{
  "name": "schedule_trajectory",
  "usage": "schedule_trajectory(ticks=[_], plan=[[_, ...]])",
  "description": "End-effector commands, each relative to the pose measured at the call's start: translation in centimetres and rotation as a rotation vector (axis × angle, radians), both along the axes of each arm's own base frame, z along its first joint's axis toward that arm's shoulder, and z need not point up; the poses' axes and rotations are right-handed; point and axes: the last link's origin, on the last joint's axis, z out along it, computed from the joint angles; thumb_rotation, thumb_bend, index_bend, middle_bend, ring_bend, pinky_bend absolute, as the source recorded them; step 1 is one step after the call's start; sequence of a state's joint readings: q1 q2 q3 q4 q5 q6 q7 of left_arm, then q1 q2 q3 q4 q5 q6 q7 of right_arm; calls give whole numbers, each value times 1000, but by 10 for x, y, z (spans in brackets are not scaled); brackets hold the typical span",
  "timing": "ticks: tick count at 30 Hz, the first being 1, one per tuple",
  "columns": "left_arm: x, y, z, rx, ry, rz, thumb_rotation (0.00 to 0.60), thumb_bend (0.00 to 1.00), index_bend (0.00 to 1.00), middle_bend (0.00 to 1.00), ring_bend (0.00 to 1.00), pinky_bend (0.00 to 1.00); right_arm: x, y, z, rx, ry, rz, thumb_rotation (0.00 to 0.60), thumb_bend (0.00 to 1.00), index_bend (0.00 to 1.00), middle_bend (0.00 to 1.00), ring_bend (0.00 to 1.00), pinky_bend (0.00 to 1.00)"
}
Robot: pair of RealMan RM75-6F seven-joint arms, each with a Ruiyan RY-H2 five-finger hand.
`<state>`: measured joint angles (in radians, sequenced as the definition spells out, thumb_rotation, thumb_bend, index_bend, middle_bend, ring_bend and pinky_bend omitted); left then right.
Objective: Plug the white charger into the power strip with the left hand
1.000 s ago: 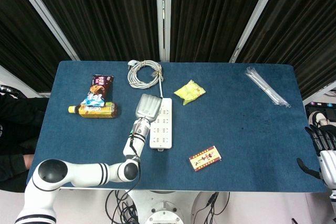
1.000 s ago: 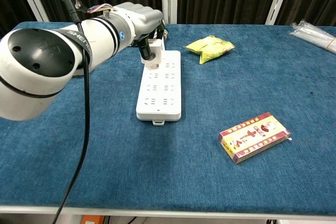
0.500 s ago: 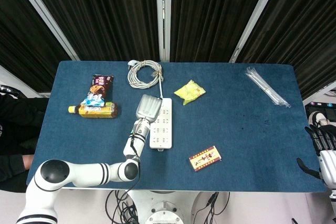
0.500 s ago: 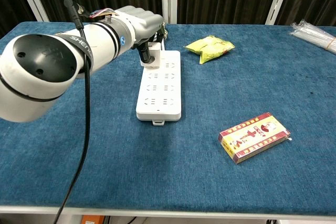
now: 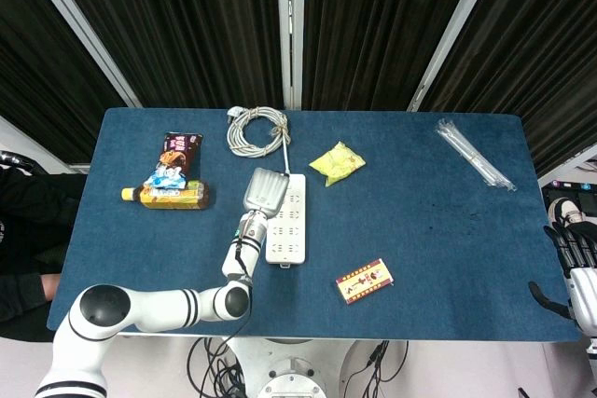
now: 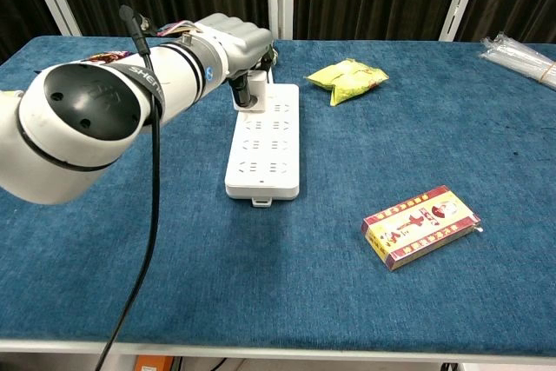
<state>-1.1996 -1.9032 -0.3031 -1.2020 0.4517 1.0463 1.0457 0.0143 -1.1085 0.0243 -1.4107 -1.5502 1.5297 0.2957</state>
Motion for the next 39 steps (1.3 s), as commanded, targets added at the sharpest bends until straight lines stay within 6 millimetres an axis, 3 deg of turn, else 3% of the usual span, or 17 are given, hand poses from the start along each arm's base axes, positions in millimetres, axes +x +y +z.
schedule_trajectory(ticks=[1,10,12,17,21,27,34,37,39], plan=[[-1,0,-1,-1,2,1,600,570,716,774,667,706,0,0,0,1,0,0,600,205,0,42,0,0],[-3,-3,0,2,-1,-15,600,570,689,735,640,699,1,0,0,0,2,2,600,203,0,42,0,0],[-3,-4,2,0,4,-23,600,569,625,678,595,693,1,-1,0,0,1,4,600,205,0,42,0,0],[-3,-6,5,-19,24,-4,600,451,302,445,398,639,2,0,-1,0,-1,8,600,204,0,42,0,0],[-2,-8,6,-15,22,-3,600,316,183,311,289,576,2,1,1,-5,0,7,600,207,0,42,0,0],[-2,-10,9,-15,17,-2,600,261,115,210,171,481,2,3,1,-7,-2,10,600,204,0,42,0,0],[0,-16,29,0,-53,-24,600,250,98,176,150,398,3,4,2,-11,-4,16,600,204,0,42,0,0],[2,-22,44,7,-92,-65,600,243,110,180,150,388,3,4,2,-11,-6,19,600,205,0,42,0,0],[3,-27,52,6,-129,-90,600,241,185,218,160,386,3,5,1,-9,-8,22,600,207,0,42,0,0]])
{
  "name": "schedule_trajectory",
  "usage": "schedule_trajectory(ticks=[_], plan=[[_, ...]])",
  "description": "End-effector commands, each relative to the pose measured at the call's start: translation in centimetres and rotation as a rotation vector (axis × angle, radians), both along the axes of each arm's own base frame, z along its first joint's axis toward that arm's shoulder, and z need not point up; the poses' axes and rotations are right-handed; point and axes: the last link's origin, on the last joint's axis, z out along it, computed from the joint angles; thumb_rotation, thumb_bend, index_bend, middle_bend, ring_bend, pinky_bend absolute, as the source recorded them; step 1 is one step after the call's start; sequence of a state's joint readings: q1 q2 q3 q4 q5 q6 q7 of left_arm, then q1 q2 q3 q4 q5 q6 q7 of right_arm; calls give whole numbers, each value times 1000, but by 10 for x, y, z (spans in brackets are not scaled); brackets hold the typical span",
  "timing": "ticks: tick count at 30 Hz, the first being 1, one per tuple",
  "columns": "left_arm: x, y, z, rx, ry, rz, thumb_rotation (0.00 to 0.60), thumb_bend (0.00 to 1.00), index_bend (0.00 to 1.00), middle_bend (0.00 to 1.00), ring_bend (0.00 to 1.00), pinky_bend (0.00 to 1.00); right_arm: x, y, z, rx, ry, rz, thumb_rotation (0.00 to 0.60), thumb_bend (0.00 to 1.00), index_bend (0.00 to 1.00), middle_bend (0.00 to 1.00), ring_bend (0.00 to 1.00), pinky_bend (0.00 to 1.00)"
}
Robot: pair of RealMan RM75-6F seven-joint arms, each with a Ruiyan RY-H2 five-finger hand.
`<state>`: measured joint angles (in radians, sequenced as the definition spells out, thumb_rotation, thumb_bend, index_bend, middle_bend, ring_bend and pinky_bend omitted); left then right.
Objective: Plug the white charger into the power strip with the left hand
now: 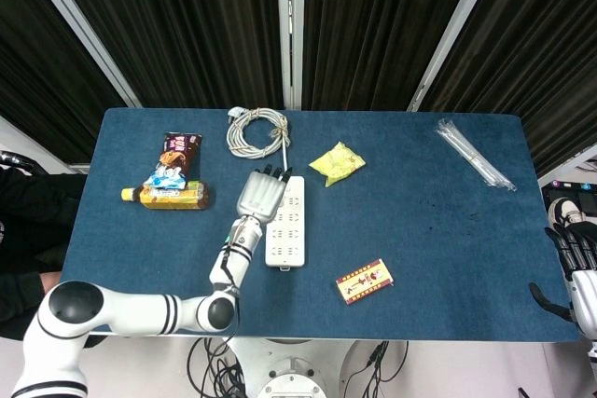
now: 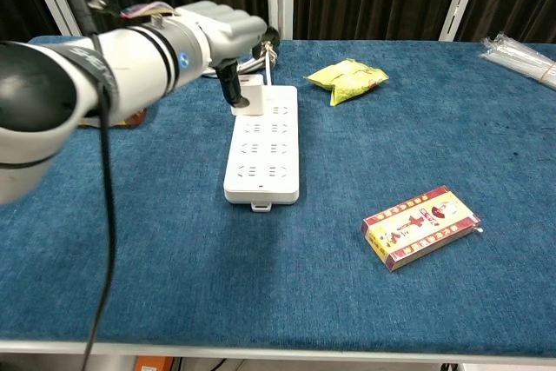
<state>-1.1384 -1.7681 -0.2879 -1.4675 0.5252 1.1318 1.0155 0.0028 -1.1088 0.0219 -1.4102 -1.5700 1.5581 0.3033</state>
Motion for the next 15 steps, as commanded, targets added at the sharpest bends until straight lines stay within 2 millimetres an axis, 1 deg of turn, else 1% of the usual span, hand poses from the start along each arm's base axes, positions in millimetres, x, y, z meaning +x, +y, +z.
schedule_trajectory(ticks=[1,3,5,8,10,12,15], plan=[[-1,-8,20,14,-64,-52,600,241,211,237,171,388,0,0,-1,1,-3,3,600,205,0,42,0,0],[-3,-13,24,16,-67,-92,600,252,294,304,217,402,0,1,-1,1,-4,5,600,204,0,42,0,0],[-7,-18,24,11,-54,-122,600,279,345,342,237,407,0,2,-1,-1,-4,5,600,206,0,42,0,0],[-13,-24,18,-7,-28,-148,600,317,348,340,236,404,0,2,-1,0,-5,6,600,205,0,42,0,0],[-15,-27,12,-21,-12,-155,600,342,336,322,217,396,0,2,-2,2,-6,8,600,207,0,42,0,0],[-15,-27,8,-19,7,-171,600,372,326,313,197,387,0,3,-2,4,-6,8,600,207,0,42,0,0],[-15,-25,6,-8,25,-171,600,389,326,334,201,386,1,2,-1,0,-3,9,600,207,0,42,0,0]])
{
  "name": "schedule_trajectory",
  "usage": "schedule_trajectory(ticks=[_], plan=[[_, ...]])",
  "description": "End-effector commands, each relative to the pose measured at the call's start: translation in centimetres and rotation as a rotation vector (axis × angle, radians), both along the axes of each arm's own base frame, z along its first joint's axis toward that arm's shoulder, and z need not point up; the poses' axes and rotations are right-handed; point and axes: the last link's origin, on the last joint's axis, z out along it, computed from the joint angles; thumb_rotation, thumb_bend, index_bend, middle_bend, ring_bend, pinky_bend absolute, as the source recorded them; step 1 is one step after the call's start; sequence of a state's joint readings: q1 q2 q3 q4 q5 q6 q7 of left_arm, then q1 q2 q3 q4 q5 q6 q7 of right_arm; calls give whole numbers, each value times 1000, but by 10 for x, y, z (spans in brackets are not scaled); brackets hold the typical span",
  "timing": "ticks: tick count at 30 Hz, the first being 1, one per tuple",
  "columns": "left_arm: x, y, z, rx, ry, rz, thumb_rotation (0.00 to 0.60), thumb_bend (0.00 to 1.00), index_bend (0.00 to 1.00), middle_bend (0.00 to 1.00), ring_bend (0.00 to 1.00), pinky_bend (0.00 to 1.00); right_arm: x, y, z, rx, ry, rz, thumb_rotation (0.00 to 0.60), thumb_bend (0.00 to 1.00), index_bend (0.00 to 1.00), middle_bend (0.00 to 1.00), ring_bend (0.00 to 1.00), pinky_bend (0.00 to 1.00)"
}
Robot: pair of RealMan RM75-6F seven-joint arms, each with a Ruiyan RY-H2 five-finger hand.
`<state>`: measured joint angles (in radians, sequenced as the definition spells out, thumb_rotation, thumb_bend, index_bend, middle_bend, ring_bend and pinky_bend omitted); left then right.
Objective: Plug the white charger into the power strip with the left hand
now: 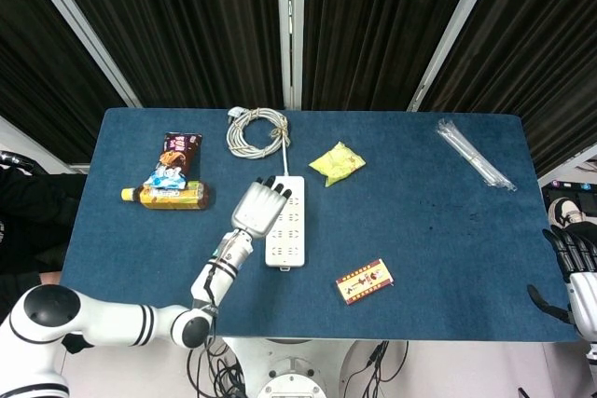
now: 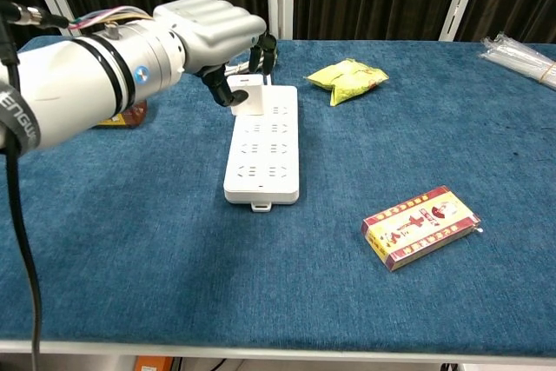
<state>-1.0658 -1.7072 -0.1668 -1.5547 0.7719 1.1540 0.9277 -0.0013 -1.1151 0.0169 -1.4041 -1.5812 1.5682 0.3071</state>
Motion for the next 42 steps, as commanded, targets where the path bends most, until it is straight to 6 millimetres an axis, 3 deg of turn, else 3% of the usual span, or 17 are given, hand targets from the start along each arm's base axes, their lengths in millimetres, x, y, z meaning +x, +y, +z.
schedule_trajectory(ticks=[1,32,37,42], plan=[[0,1,-2,7,14,2,600,389,326,339,206,386,0,0,1,-4,1,1,600,207,0,42,0,0],[-7,1,-15,6,78,43,600,382,345,346,211,393,0,0,1,-6,3,-8,600,205,0,43,0,0],[-2,5,11,66,-19,48,600,380,345,344,211,393,0,2,3,-13,4,-7,600,205,0,42,0,0],[-18,6,61,154,-154,48,600,380,325,342,211,388,0,3,5,-16,3,0,600,207,0,42,0,0]])
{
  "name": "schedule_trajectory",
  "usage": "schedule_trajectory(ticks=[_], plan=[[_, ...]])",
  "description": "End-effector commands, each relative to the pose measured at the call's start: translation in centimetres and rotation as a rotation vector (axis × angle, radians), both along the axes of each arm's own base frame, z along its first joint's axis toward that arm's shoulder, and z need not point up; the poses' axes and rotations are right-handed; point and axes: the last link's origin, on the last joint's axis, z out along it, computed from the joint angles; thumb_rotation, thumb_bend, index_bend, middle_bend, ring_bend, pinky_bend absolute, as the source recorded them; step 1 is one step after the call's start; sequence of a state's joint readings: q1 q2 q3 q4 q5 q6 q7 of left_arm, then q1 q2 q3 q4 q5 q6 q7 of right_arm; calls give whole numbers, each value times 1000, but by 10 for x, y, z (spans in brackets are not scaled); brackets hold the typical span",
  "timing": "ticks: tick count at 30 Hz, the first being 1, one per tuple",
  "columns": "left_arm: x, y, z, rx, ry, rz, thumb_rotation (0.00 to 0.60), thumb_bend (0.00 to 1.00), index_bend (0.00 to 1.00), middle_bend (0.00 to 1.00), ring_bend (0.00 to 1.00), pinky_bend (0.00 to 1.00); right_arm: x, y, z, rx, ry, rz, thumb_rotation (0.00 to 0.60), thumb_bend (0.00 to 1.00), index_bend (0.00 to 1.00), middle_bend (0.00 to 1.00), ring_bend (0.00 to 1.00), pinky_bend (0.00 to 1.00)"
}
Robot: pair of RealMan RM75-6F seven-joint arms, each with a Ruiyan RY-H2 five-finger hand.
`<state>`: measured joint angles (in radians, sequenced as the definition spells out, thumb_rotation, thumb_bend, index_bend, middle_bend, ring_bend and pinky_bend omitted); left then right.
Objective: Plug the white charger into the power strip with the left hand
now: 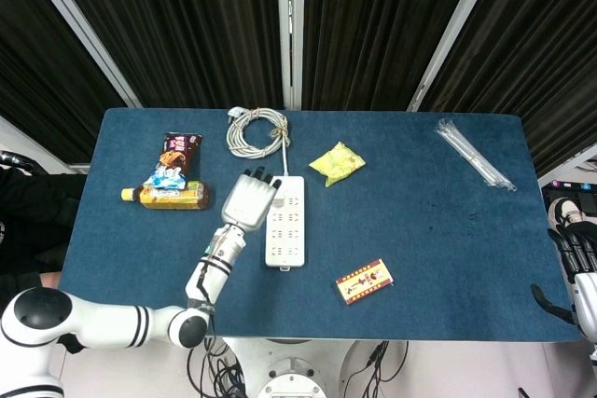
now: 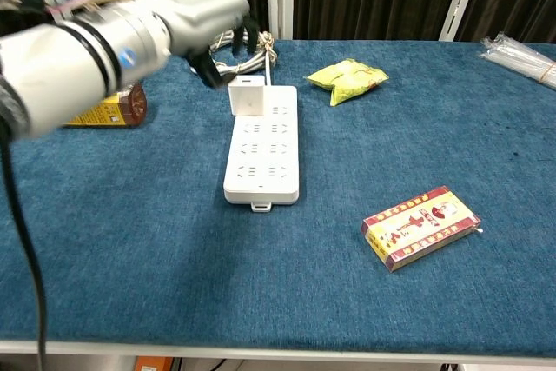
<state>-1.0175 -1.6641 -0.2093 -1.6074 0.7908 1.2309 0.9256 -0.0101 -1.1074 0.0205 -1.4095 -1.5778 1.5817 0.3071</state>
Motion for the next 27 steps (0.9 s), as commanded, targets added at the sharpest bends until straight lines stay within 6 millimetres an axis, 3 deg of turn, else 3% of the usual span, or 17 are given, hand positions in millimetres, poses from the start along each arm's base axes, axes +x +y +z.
schedule_trajectory(ticks=[1,8,18,22,27], plan=[[-20,-1,44,84,-111,9,600,379,318,341,211,379,0,1,1,-1,0,3,600,207,0,42,0,0],[-98,-22,100,196,-237,84,600,246,224,284,189,230,0,1,3,0,3,18,600,205,0,42,0,0],[-212,-93,161,322,-242,170,600,173,150,138,33,12,1,-4,9,5,35,38,600,207,0,0,0,0],[-243,-127,175,334,-235,228,600,170,130,98,0,0,4,-8,7,13,43,53,600,207,0,0,0,0],[-264,-166,176,343,-253,262,600,170,130,97,0,0,8,-8,0,19,35,63,600,206,0,0,0,0]])
